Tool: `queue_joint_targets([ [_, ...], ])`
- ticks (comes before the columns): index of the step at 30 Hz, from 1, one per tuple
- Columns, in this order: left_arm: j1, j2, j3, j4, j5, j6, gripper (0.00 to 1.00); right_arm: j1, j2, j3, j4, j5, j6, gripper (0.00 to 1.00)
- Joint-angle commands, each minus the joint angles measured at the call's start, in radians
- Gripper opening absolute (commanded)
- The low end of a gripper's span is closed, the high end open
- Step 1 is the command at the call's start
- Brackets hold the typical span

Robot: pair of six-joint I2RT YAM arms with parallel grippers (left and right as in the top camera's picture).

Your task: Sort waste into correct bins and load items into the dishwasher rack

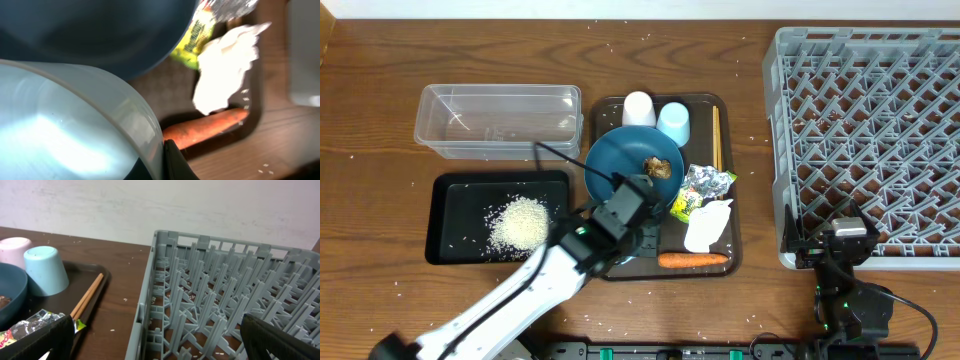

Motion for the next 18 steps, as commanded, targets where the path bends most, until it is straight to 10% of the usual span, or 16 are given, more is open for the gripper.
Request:
queue_joint_targets([
  [1,-0.014,0.061,0.005,0.006,-0.039,-0.053,0.06,-0.009,0.0,-0.002,-0.004,-0.001,-0.006,0.99],
  [18,-0.017,0.146,0.005,-0.014,0.056,-0.188,0.07,-0.009,0.0,-0.002,-0.004,-0.001,-0.006,0.99],
])
